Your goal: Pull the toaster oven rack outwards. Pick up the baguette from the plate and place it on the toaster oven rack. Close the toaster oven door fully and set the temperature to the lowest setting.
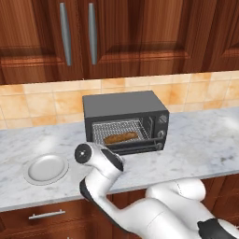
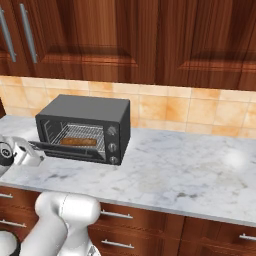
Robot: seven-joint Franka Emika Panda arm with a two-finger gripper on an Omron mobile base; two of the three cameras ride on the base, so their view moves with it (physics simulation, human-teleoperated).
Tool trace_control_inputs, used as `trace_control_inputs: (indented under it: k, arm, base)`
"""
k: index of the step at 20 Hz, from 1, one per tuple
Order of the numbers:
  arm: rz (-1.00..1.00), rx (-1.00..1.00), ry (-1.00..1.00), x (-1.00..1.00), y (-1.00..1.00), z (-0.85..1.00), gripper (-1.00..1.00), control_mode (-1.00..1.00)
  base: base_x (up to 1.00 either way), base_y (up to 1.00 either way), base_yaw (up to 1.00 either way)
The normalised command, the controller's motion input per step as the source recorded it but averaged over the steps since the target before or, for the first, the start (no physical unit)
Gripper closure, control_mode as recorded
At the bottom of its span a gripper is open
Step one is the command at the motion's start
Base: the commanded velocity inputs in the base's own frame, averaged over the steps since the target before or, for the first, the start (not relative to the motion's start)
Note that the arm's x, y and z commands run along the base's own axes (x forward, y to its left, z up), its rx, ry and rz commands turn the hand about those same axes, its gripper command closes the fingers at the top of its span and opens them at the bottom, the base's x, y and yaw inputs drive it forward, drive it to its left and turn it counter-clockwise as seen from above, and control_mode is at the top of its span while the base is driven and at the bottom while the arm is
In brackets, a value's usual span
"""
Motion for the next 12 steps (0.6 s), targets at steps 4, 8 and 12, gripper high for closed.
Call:
trace_control_inputs:
  k: [4, 8, 12]
  arm:
    - [0.26, 0.16, 0.03, 0.21, -0.72, 0.83, -1.0, -1.0]
    - [0.23, 0.13, 0.09, 0.29, -0.61, 0.89, -1.0, -1.0]
    - [0.25, 0.11, 0.14, 0.41, -0.53, 0.9, -1.0, -1.0]
  base:
    - [0.0, 0.0, 0.0]
    - [0.0, 0.0, 0.0]
    - [0.0, 0.0, 0.0]
